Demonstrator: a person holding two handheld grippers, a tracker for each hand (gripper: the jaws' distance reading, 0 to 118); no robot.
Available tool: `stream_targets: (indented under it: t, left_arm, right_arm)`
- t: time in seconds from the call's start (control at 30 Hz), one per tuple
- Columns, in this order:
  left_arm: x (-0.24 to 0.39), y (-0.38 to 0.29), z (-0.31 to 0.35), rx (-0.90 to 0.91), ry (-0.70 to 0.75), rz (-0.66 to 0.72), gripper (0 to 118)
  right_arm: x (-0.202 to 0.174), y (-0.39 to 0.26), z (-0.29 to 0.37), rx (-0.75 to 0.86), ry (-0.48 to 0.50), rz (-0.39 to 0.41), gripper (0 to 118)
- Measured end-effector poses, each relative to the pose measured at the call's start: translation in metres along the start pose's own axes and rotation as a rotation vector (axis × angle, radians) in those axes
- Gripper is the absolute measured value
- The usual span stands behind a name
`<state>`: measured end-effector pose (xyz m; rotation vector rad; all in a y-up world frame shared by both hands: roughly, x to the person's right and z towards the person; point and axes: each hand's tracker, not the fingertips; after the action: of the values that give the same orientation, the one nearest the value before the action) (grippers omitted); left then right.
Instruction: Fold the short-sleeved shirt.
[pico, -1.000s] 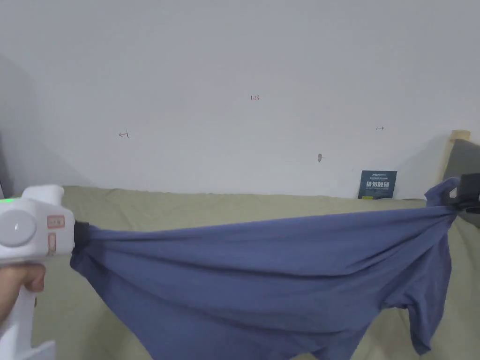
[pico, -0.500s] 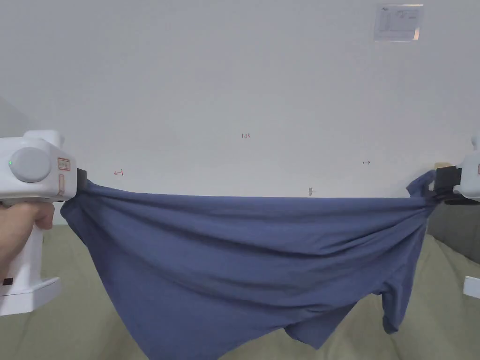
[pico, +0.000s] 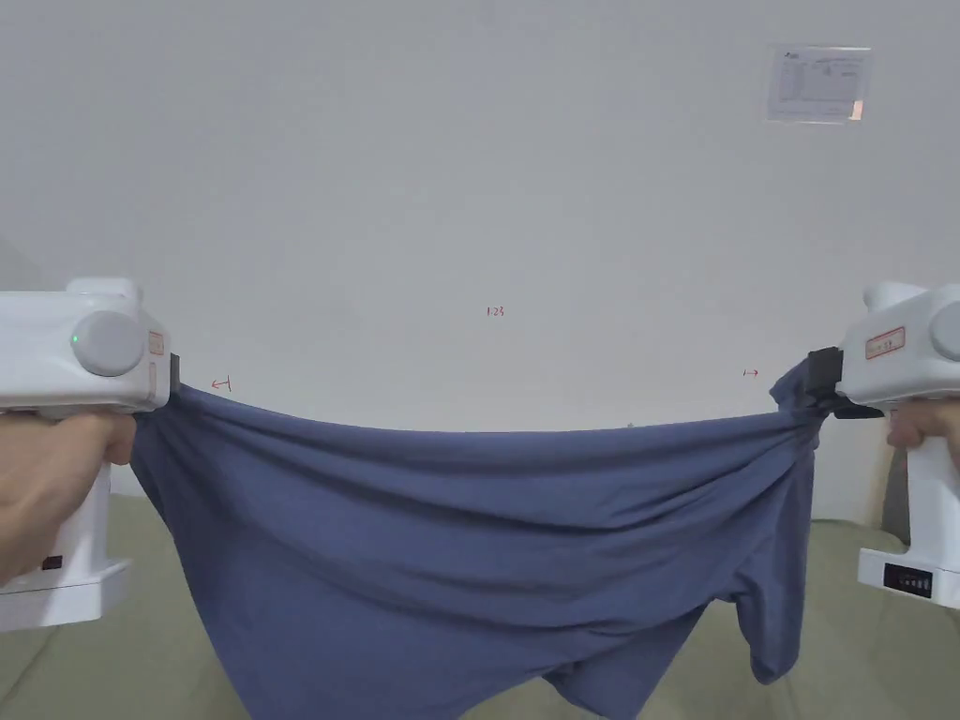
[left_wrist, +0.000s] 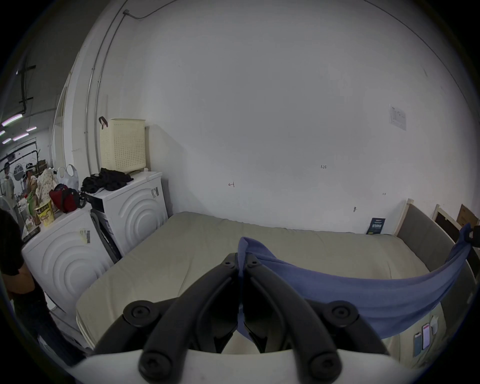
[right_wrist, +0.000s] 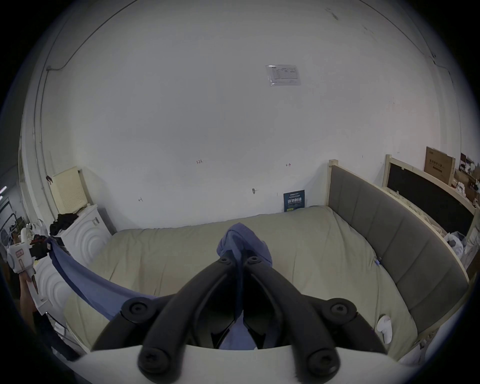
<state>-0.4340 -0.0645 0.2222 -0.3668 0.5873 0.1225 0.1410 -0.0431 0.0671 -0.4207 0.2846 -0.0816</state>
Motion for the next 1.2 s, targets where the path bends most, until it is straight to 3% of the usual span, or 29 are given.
stream_targets:
  t: [0.1, 0.2, 0.37, 0.47, 0.63, 0.77, 0.87, 1.03, 1.13, 1.2]
  left_arm:
    - [0.000, 0.010, -0.039, 0.017, 0.017, 0.008, 0]
    - [0.029, -0.003, -0.017, 0.018, 0.042, 0.003, 0]
    - [0.023, -0.002, -0.006, 0.034, 0.105, -0.033, 0]
    - [0.040, 0.007, -0.066, 0.030, 0.117, -0.028, 0]
    - [0.049, -0.004, -0.087, 0.023, 0.129, -0.041, 0]
    - [0.025, -0.082, -0.128, -0.063, 0.071, -0.030, 0]
    - [0.015, -0.148, -0.111, -0.133, 0.032, -0.013, 0]
    - [-0.007, -0.260, -0.082, -0.290, -0.012, -0.020, 0]
    - [-0.012, -0.306, -0.058, -0.344, -0.090, -0.022, 0]
    - [-0.013, -0.327, -0.035, -0.359, -0.063, 0.029, 0]
  right_arm:
    - [-0.005, 0.010, -0.035, 0.000, -0.015, 0.018, 5]
    - [-0.008, 0.013, -0.067, -0.010, -0.035, 0.035, 5]
    - [-0.008, 0.011, -0.114, -0.029, -0.056, 0.031, 5]
    - [-0.007, 0.006, -0.136, -0.038, -0.058, 0.027, 5]
    - [-0.004, -0.022, -0.156, -0.070, -0.050, 0.027, 5]
    - [0.006, -0.073, -0.165, -0.135, -0.043, 0.028, 5]
    - [0.017, -0.126, -0.163, -0.197, -0.027, -0.006, 5]
    - [0.034, -0.225, -0.136, -0.323, -0.015, 0.016, 5]
    - [0.045, -0.280, -0.104, -0.344, -0.009, 0.000, 5]
    - [0.053, -0.308, -0.084, -0.370, 0.005, -0.021, 5]
